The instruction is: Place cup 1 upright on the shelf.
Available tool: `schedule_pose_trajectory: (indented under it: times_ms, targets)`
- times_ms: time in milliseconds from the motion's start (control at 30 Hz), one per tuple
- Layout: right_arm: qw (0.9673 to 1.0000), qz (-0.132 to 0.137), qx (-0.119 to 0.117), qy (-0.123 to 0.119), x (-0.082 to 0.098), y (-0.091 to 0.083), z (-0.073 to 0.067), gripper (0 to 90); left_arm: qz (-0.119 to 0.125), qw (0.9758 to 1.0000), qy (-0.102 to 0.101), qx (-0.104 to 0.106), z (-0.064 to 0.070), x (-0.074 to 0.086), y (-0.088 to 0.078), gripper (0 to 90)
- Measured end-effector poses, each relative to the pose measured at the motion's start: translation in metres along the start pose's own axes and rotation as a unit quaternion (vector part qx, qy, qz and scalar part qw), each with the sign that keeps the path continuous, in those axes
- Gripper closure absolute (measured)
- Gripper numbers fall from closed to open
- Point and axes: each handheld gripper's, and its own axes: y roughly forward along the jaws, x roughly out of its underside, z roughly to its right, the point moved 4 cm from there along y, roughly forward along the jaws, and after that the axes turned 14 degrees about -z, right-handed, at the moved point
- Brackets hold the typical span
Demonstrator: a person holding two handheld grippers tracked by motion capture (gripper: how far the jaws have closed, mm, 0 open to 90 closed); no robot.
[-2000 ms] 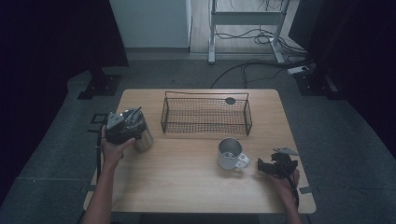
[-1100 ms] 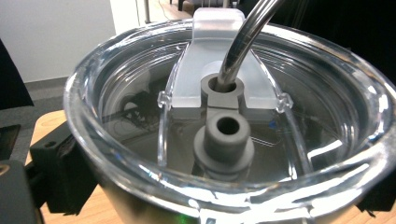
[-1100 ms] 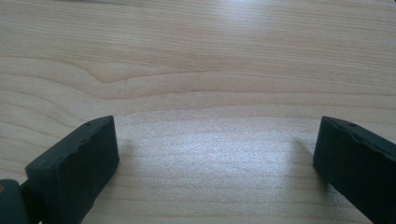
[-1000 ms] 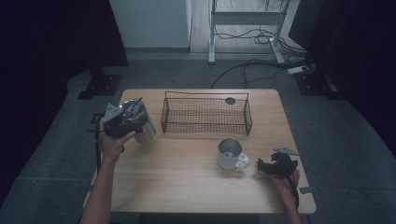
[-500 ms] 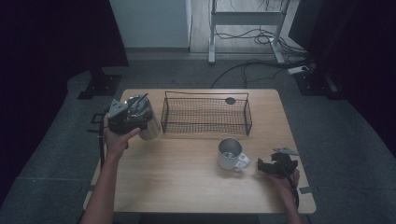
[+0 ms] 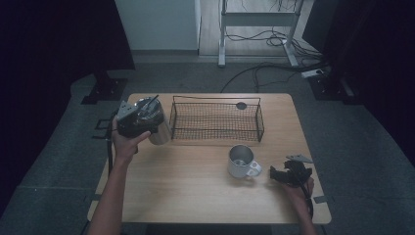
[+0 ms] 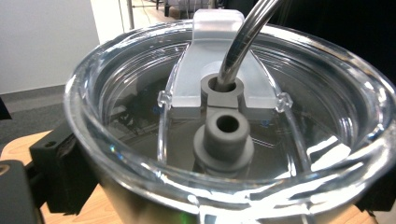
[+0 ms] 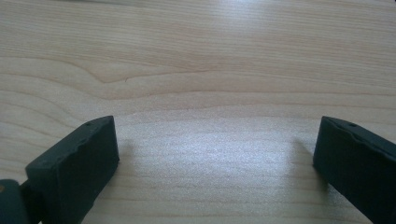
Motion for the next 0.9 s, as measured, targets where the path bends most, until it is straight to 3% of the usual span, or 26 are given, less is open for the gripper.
schedule_pose_trajectory:
  times_ms: [900]
  targets:
    - [1.0000, 0.001, 0.000, -0.001, 0.000, 0.000, 0.000, 0.1, 0.007, 0.9998, 0.011, 0.017, 0.017, -0.030, 0.010, 4.1]
